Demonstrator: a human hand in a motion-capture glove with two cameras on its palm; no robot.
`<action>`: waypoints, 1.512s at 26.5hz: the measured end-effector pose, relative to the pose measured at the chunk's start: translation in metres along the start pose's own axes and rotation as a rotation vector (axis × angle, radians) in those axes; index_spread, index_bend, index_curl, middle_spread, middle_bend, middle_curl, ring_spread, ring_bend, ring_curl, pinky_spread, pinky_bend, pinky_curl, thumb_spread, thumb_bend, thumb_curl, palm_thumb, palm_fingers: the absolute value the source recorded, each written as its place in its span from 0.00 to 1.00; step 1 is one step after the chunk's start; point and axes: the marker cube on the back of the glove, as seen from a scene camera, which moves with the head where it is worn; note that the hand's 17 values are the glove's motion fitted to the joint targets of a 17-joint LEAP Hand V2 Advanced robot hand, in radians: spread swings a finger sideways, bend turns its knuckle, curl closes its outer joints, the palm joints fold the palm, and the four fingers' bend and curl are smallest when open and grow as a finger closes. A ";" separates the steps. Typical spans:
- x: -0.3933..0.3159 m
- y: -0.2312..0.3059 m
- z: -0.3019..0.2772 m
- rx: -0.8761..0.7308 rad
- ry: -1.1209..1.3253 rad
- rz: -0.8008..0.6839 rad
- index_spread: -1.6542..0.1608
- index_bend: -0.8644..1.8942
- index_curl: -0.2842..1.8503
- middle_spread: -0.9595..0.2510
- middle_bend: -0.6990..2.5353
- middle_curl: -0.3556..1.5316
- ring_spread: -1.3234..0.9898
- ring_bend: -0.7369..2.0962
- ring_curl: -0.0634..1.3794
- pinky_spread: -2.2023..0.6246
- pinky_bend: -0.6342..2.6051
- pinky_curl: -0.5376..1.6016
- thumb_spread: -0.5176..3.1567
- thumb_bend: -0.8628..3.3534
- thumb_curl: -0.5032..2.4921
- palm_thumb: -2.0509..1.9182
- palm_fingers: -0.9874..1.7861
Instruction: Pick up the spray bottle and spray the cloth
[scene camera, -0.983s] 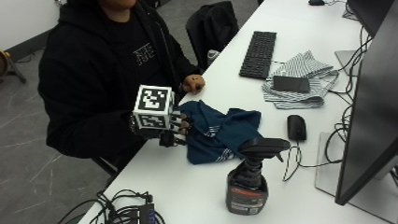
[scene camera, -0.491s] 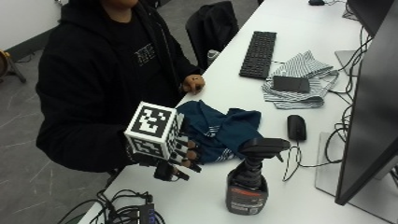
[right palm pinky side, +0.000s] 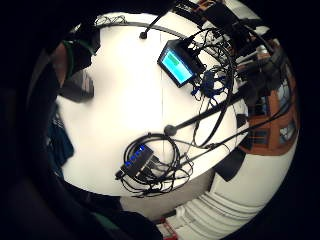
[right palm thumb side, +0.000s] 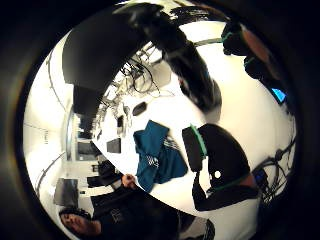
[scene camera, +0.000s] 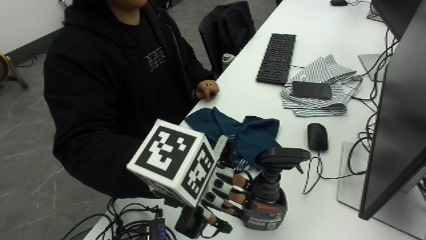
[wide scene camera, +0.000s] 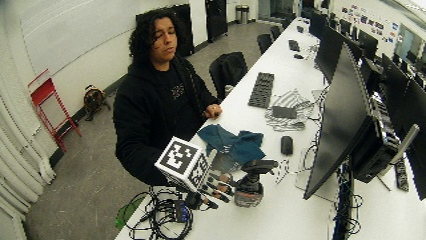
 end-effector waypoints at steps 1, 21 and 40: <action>0.000 -0.007 -0.002 0.006 -0.040 0.003 0.72 0.33 0.25 0.69 0.30 0.38 0.49 0.39 0.27 0.82 0.28 0.40 0.47 0.23 0.27 0.67 0.65; -0.034 -0.075 0.042 0.220 -0.782 -0.079 0.73 0.36 0.25 0.64 0.32 0.40 0.47 0.43 0.30 0.77 0.27 0.41 0.43 0.21 0.28 0.70 0.76; -0.058 -0.091 0.060 0.411 -0.919 0.138 0.75 0.43 0.33 0.61 0.39 0.46 0.47 0.48 0.36 0.67 0.32 0.44 0.28 0.20 0.36 0.76 0.88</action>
